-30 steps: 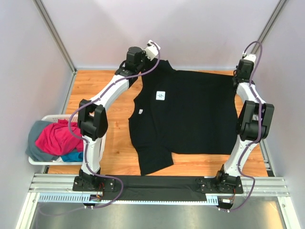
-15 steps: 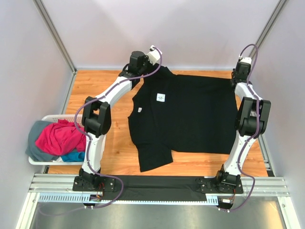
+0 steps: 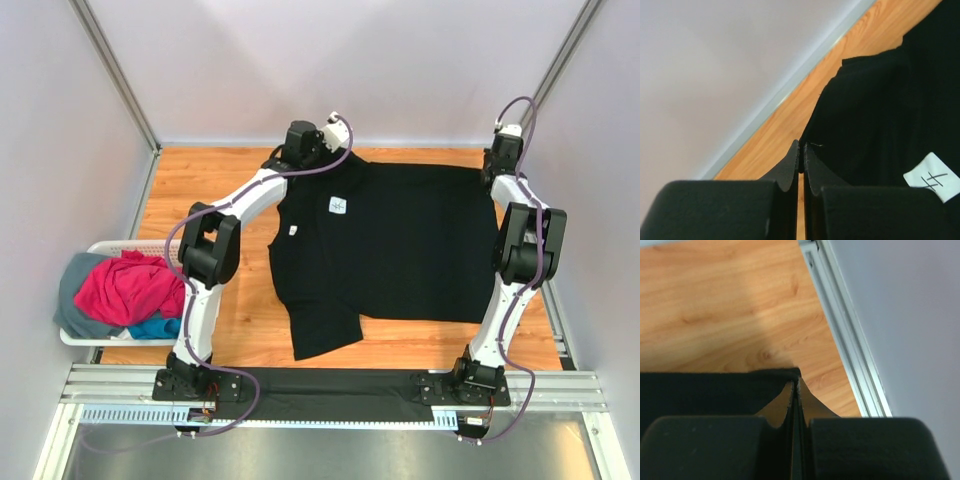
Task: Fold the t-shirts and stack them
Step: Fold the tshirt
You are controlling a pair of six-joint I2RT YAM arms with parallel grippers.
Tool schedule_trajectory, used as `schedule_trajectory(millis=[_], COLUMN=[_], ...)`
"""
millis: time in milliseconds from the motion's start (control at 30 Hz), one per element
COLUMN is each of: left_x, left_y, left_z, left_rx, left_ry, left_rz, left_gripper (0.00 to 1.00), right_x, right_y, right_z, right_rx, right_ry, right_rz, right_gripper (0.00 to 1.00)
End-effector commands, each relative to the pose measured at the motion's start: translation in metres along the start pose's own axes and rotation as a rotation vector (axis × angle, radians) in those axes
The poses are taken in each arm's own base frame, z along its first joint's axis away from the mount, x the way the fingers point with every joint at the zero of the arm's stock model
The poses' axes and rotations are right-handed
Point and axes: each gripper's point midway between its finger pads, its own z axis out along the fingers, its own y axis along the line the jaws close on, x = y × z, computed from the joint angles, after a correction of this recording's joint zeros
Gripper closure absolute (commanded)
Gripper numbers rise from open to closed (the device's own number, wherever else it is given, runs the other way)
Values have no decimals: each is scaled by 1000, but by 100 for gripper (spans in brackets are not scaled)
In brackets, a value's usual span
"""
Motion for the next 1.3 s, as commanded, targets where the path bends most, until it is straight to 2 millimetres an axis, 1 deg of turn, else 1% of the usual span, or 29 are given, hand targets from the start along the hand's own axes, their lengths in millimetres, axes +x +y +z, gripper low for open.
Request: schedule_trajectory(millis=[0,33,67,100,133,167,200,300,333,400,433,467,500,533,567,633,667,767,800,1067,1100,1133,1167,1200,1267], left_x=[-4,-3,-2,-4,-5,-9,-10,-9,-12,-9,-13,-9,-9,-13,-8,-9,-4,4,11,39,39,43,44,47,49], left_y=[11,15,18,20,22,24,25,27,31,30,33,31,31,33,29,29,26,21,16,-8,-11,-15,-18,-21,-26], left_z=[-10,-12,-17,-20,-22,-28,-32,-40,-44,-48,-54,-56,-58,-64,-66,-72,-72,-76,-77,-81,-82,-84,-86,-88,-93], left_rx=[-57,-72,-80,-87,-89,-94,-94,-104,-114,-111,-120,-113,-111,-113,-103,-101,-93,-81,-59,-2,8,19,28,39,48], left_ry=[8,19,24,25,24,19,19,26,23,33,28,39,37,28,38,35,45,59,82,137,140,149,152,159,164], left_rz=[48,69,73,79,82,87,87,96,102,116,117,122,129,131,135,141,142,143,144,123,120,116,111,110,102], left_gripper=[100,100,100,100,100,100,100,100,100,100,100,100,100,100,100,100,100,100,100,100,100,100,100,100,100], right_x=[1,-3,5,6,-4,-2,-4,-10,-12,-15,-15,-16,-15,-14,-15,-13,-12,-8,-6,14,20,24,23,30,32], right_y=[-7,-9,-11,-16,-20,-20,-25,-29,-29,-31,-32,-33,-34,-36,-38,-38,-38,-39,-37,-38,-38,-40,-42,-42,-48], right_z=[-5,-10,-11,-12,-15,-15,-16,-19,-21,-20,-21,-21,-20,-20,-20,-19,-19,-18,-18,-14,-14,-15,-16,-17,-17], right_rx=[13,14,11,10,12,-3,0,-2,-7,-4,0,4,9,12,13,7,6,4,1,10,13,23,35,38,50], right_ry=[-30,-42,-28,-25,-61,-60,-68,-84,-89,-96,-96,-98,-96,-95,-96,-94,-91,-88,-86,-47,-38,-32,-42,-32,-30], right_rz=[-20,-21,-23,-16,-3,-2,3,-1,-10,-15,-18,-27,-32,-35,-38,-46,-48,-51,-52,-72,-75,-79,-86,-91,-86], right_gripper=[99,100,100,99,100,100,99,100,99,99,99,100,100,100,100,99,99,100,99,100,100,99,100,99,100])
